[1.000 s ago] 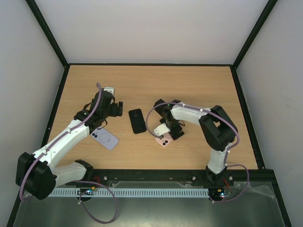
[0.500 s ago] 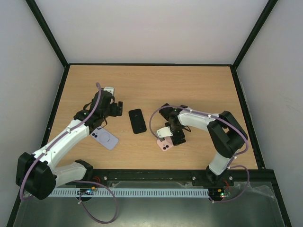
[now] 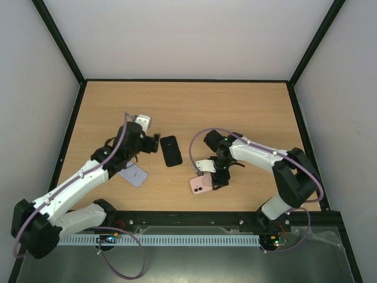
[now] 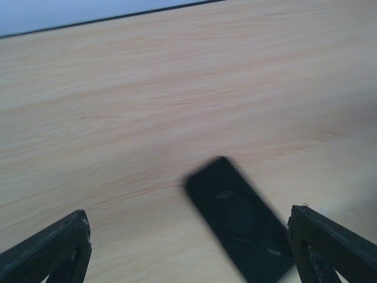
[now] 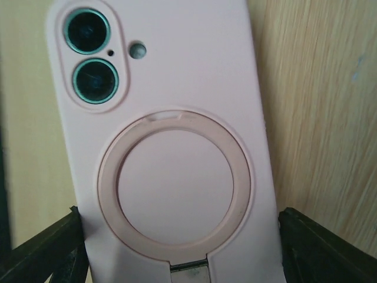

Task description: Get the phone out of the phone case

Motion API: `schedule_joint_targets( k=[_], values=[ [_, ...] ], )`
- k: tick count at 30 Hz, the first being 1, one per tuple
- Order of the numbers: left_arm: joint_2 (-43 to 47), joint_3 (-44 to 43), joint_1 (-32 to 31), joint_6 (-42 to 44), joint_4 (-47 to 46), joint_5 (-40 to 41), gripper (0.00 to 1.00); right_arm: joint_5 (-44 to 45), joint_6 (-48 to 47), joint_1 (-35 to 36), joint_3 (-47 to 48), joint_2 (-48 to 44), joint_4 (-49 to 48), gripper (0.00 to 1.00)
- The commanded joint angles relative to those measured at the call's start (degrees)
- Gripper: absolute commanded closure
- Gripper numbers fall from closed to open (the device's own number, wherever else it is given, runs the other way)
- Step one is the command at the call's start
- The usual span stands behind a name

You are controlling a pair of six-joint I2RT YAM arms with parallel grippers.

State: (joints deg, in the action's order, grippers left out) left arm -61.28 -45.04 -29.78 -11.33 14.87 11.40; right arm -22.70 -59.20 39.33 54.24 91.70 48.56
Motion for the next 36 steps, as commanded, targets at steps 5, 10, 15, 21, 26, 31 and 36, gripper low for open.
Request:
schedule_joint_targets(
  k=[5,10,15,21,26,31,36],
  values=[
    [7.82,2.02,-31.56,11.0,-3.29,9.6,0.16,-20.87,5.04,-5.26,4.93,-7.94,13.0,0.59],
    [7.24,-0.13,-42.16,15.25,1.99,11.87,0.34,-22.82,2.88,-10.27,8.93,-8.03,19.98,0.63],
    [5.74,1.26,-47.74,16.27,2.53,12.72,0.34,-18.85,11.36,-10.97,5.08,-8.96,10.16,0.58],
    [8.7,1.8,-51.0,13.59,4.8,13.2,0.28,-6.72,12.38,-10.37,-3.82,-15.66,0.87,0.02],
    [12.42,2.51,-51.05,9.55,7.18,20.56,0.19,1.65,14.5,-4.67,-9.21,-19.07,-7.1,0.03],
    [19.49,6.51,-50.91,9.26,2.73,31.61,0.15,1.48,16.98,1.48,-8.46,-13.58,-8.89,0.03],
    [30.89,13.29,-50.51,8.97,-1.84,34.91,0.1,2.58,15.3,4.8,-7.15,-9.63,-9.1,0.02]
  ],
)
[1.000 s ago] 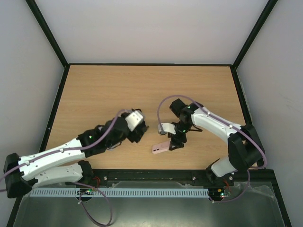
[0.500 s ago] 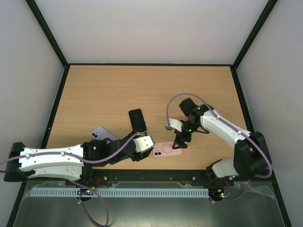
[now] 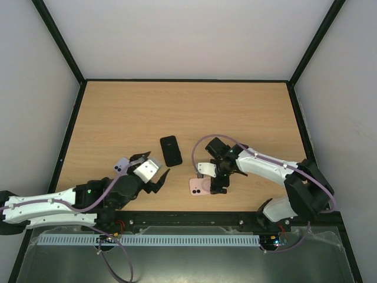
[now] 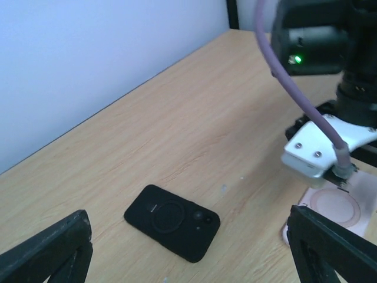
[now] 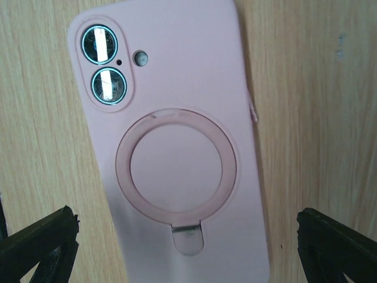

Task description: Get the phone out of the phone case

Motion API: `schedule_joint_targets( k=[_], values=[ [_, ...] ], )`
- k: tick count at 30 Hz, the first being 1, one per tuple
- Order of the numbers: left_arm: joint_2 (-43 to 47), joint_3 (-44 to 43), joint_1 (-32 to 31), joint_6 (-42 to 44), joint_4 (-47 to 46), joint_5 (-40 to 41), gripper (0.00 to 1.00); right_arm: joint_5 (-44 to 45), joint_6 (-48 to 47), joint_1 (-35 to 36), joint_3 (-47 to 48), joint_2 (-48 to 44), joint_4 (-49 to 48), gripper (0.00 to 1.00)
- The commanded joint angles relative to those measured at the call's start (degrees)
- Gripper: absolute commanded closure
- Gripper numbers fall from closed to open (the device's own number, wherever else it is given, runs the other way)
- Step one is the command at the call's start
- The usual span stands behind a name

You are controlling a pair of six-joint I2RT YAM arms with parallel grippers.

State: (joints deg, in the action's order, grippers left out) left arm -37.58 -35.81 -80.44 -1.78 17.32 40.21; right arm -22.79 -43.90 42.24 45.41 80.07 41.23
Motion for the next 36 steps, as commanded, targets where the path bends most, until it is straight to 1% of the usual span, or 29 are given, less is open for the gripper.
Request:
schedule_joint_targets(
  k=[1,3,6,12,16,18,20,25,28,30,34,36],
  values=[
    [8.7,4.79,0.18,-0.55,-5.06,6.35,0.09,3.25,0.22,2.5,1.83,2.42,-2.31,0.02],
    [10.58,5.22,0.57,-0.38,-5.75,7.63,0.08,4.42,0.83,3.66,1.71,3.3,-3.15,0.02],
    [10.69,5.24,1.6,-0.32,-5.61,6.22,0.08,5.18,1.53,4.77,1.58,4.92,-3.85,0.02],
    [4.18,4.17,1.7,0.02,-4.27,3.2,0.09,5.99,2.22,5.43,1.51,8.14,-4.75,0.0],
    [0.39,3.86,1.7,0.46,-4.04,1.14,0.1,5.87,1.73,5.57,2.02,10.3,-4.17,0.05],
    [-0.91,3.64,1.73,0.63,-3.77,0.45,0.11,5.82,1.52,5.66,2.65,11.65,-3.32,0.1],
    [-1.65,3.35,1.72,0.7,-3.38,-0.05,0.11,5.94,1.2,5.96,3.2,12.91,-2.26,0.18],
    [-1.49,3.54,1.62,1.87,-4.14,-1.63,0.11,7.52,-0.16,6.1,3.15,13.01,-0.1,0.48],
    [-3.29,3.29,1.55,3.91,-5.03,-4.63,0.16,7.49,-1.86,5.7,3.71,11.15,3.25,0.59],
    [-5.96,2.4,1.13,5.57,-4.93,-6.55,0.18,5.62,-3.37,4.18,5.11,10.14,6.36,0.67],
    [-12.66,0.78,-1.51,10.44,-5.26,-7.67,0.21,1.29,-5.76,0.17,8.61,9.18,10.87,0.74],
    [-15.27,0.35,-2.77,12.28,-5.68,-8.55,0.21,-0.07,-6.68,-1.82,9.61,8.53,12.37,0.74]
  ],
)
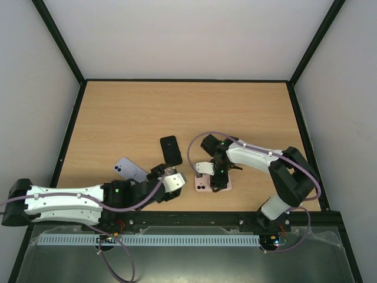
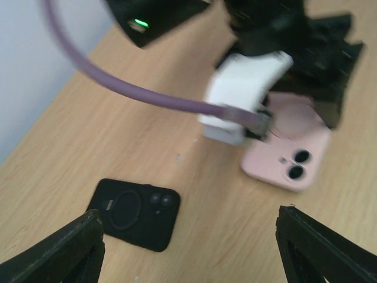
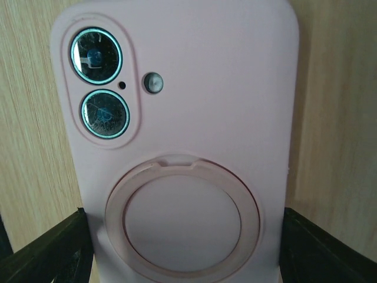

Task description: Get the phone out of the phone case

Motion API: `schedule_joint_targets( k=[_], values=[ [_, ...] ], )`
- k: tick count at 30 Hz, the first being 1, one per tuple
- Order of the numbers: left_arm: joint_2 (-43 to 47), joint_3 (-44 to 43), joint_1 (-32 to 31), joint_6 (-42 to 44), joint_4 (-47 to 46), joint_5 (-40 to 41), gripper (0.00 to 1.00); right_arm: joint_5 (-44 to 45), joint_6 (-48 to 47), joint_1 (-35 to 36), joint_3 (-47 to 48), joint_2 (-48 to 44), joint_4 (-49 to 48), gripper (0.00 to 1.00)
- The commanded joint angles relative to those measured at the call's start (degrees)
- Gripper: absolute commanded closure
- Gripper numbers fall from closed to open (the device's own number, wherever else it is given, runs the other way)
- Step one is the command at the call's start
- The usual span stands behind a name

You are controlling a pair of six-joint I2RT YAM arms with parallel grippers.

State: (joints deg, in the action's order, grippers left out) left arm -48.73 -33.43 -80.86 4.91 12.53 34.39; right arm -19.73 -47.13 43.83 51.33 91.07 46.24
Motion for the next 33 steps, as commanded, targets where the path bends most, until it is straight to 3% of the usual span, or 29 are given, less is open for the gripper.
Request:
schedule_joint_targets(
  k=[1,12,20,25,33],
  values=[
    [-5.27,-2.2,-2.95,6.38,-1.05,-3.45,0.21,-3.65,-3.81,-4.29,3.93,-2.77,7.98,0.74],
    [-19.03,-3.76,-6.32,18.5,-10.11,-6.9,0.26,-11.98,-8.15,-8.59,3.84,-3.15,13.85,0.74],
    [-31.3,-7.69,-6.97,27.53,-13.89,-6.64,0.42,-18.7,-10.13,-8.69,5.32,-1.56,18.42,0.74],
    [-35.44,-6.9,-8.02,33.38,-19.45,-1.94,0.48,-20.84,-11.26,-8.68,5.39,-0.28,20.26,0.74],
    [-38.02,-6.09,-8.61,36.8,-23.54,0.98,0.74,-22.08,-11.83,-8.68,5.58,0.69,21.42,0.74]
  ],
)
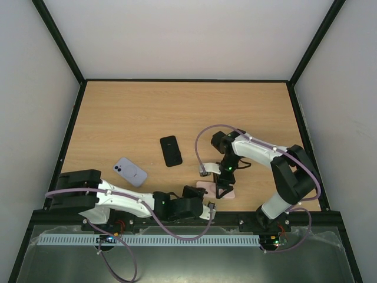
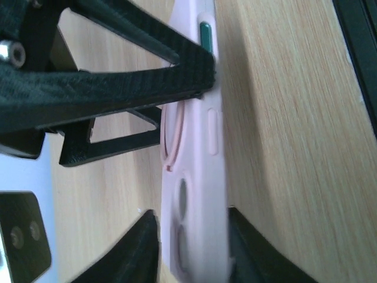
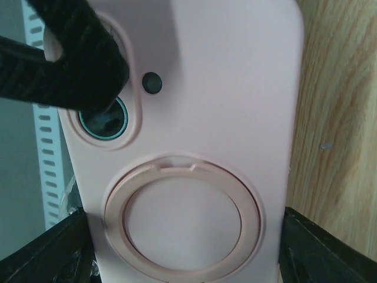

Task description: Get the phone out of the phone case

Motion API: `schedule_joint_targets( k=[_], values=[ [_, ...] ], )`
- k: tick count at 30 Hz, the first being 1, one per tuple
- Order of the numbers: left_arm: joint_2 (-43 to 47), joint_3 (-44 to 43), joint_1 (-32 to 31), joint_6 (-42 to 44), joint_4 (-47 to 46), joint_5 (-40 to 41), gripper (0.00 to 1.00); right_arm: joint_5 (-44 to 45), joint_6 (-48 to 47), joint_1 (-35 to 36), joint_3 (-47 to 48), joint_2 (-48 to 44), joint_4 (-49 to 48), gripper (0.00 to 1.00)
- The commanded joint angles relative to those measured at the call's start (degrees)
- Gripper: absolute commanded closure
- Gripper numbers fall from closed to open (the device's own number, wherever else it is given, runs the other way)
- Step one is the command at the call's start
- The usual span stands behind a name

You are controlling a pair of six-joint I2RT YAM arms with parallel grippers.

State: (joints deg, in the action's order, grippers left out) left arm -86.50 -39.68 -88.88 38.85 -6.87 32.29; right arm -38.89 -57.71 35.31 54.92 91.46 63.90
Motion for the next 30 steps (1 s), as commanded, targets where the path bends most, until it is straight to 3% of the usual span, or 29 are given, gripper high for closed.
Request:
schedule_joint_targets(
  k=[1,8,9,13,15,22,25,30],
  values=[
    [-0.32,0.42,-0.66,3.0,-4.83,3.46,0.76,-2.96,-1.26,-0.15,1.99,0.31,3.86,0.74],
    [0.55,1.86,-0.68,3.08,-8.3,5.91,0.93,-3.8,-2.06,-0.15,2.17,0.09,5.02,0.71],
    [0.75,1.93,-0.64,2.83,-8.25,6.23,0.95,-4.06,-2.81,-0.2,2.39,-0.22,5.73,0.65],
    [2.92,1.55,-0.66,0.13,-6.24,7.14,0.97,-5.79,-7.39,-1.36,3.5,-3.8,9.66,0.24],
    [4.64,1.42,-0.68,-2.27,-3.86,6.85,0.97,-4.89,-6.77,-1.34,4.24,-6.59,9.71,0.14],
    [14.5,-0.31,3.01,-15.19,10.43,-1.54,0.97,-4.92,-1.39,-1.38,7.23,-15.77,7.92,0.06],
    [18.46,-2.87,9.12,-21.11,17.44,-13.23,0.97,-3.13,4.5,-1.38,5.64,-22.13,0.09,0.08],
    [22.38,-4.65,12.7,-24.98,21.29,-19.17,0.97,2.22,9.64,-0.98,2.34,-29.57,-7.13,0.17]
  ],
)
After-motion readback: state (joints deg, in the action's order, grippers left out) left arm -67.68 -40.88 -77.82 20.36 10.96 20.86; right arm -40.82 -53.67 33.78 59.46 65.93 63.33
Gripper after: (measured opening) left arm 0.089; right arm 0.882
